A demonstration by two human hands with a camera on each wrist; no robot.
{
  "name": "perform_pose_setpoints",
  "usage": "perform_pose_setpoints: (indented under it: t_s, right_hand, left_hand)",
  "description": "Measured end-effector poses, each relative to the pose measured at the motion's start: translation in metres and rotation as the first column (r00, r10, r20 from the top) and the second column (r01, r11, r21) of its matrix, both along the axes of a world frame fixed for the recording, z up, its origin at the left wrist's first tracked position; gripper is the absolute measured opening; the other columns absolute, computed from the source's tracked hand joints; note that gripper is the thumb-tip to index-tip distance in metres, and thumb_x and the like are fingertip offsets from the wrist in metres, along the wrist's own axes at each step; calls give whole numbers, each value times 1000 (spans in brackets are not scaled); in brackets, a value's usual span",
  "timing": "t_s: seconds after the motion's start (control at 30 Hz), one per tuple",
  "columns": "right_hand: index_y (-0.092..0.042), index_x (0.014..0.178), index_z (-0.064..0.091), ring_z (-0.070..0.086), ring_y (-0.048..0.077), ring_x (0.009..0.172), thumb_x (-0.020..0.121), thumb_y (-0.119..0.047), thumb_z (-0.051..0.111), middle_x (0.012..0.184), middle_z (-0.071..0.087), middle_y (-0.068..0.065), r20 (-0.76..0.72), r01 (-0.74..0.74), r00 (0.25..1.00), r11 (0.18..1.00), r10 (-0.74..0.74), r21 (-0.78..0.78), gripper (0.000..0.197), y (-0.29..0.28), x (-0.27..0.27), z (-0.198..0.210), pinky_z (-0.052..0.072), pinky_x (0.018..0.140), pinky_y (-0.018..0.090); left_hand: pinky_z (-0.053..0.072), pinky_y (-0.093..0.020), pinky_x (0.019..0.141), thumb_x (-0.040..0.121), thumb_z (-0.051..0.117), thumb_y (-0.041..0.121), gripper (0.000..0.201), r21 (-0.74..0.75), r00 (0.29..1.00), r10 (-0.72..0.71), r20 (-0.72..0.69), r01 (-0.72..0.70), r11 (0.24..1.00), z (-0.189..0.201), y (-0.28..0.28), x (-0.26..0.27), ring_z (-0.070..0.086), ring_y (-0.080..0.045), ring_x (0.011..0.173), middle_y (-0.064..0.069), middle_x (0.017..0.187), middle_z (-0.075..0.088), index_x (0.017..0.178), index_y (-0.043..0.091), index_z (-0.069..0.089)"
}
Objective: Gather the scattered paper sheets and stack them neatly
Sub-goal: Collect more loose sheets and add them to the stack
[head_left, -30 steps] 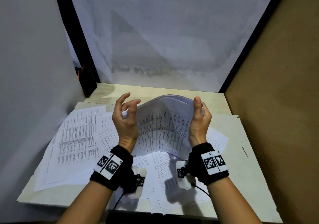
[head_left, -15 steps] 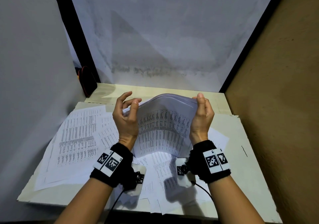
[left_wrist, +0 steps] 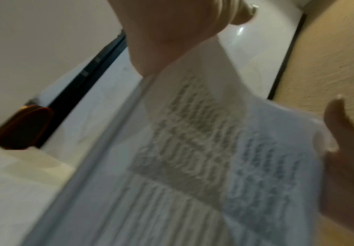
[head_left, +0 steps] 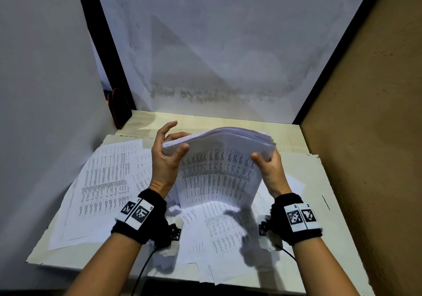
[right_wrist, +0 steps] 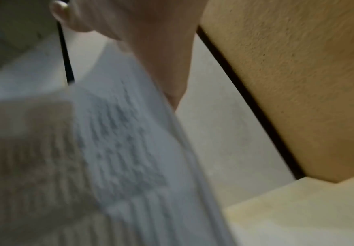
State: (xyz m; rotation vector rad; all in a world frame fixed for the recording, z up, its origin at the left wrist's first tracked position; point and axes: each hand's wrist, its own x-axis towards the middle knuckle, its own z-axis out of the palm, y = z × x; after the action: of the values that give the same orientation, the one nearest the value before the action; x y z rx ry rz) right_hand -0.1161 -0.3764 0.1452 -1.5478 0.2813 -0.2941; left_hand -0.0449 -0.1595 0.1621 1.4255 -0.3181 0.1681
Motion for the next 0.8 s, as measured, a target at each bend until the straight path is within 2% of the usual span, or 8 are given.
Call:
perform_pose_setpoints:
  t_s: [0.1, 0.2, 0.33, 0.43, 0.53, 0.6, 0.67, 0.8]
  right_hand:
    - [-17, 108, 60, 64, 18, 100, 62, -37, 79, 104, 68, 2, -228, -108, 968, 994, 109, 21, 54, -1, -9, -22, 44, 102, 48]
    - [-20, 94, 61, 64, 17, 93, 77, -6, 69, 93, 68, -3, -320, -54, 945, 997, 71, 62, 24, 12, -11, -43, 46, 99, 43]
    - [-12, 98, 62, 65, 12, 83, 78, -7, 68, 97, 69, 5, -237, 106, 968, 991, -84, 78, 21, 22, -7, -42, 52, 73, 20]
    - [-10, 108, 61, 67, 3, 82, 73, -4, 72, 96, 68, 0, -122, 39, 992, 991, -24, 125, 37, 18, -6, -38, 55, 74, 17]
    - [-2, 112, 59, 69, 9, 86, 62, -10, 79, 95, 71, 2, -105, 5, 994, 993, 8, 116, 55, 15, -4, -39, 55, 75, 22]
    - [-4, 103, 64, 70, 12, 85, 64, -8, 79, 87, 74, -4, -121, 18, 993, 994, -5, 104, 43, 15, 0, -40, 55, 80, 31]
    - [-14, 90, 67, 69, 12, 83, 71, -5, 74, 81, 73, -9, -125, 31, 992, 998, -25, 50, 22, 16, 2, -37, 53, 86, 36]
    - [-11, 91, 68, 70, 6, 80, 70, -6, 75, 76, 74, -10, -66, 23, 998, 1000, -22, 22, 23, 14, 4, -23, 55, 80, 28]
  left_hand:
    - [54, -27, 87, 36, 83, 60, 78, 62, 937, -167, -306, 195, 979, -31, 12, 3, 66, -9, 96, 5, 104, 68, 104, 27, 61]
    - [44, -48, 102, 54, 85, 34, 54, 164, 809, -244, -535, 382, 909, -50, 11, -1, 63, -21, 106, -9, 117, 67, 102, 26, 63]
    - [45, -45, 101, 72, 72, 16, 26, 142, 850, -174, -497, 278, 950, -44, 12, -2, 64, -15, 101, 11, 95, 73, 94, 28, 65]
    - [50, -41, 93, 53, 84, 35, 41, 114, 869, -155, -469, 234, 965, -37, 21, -4, 67, -16, 96, 14, 86, 75, 90, 26, 68]
    - [51, -40, 91, 42, 89, 32, 55, 118, 868, -116, -483, 196, 973, -37, 25, -6, 67, -21, 96, 6, 89, 73, 90, 21, 65]
    - [48, -45, 97, 60, 83, 12, 38, 124, 871, -86, -484, 165, 978, -35, 24, -6, 64, -20, 97, 6, 89, 70, 90, 23, 62]
    - [45, -48, 100, 66, 79, 14, 34, 123, 884, -89, -459, 162, 979, -33, 23, -6, 63, -19, 99, 2, 97, 68, 93, 25, 61]
    - [49, -44, 96, 64, 80, 11, 35, 70, 910, -83, -407, 122, 990, -22, 25, -3, 67, -16, 94, 3, 93, 72, 93, 19, 63]
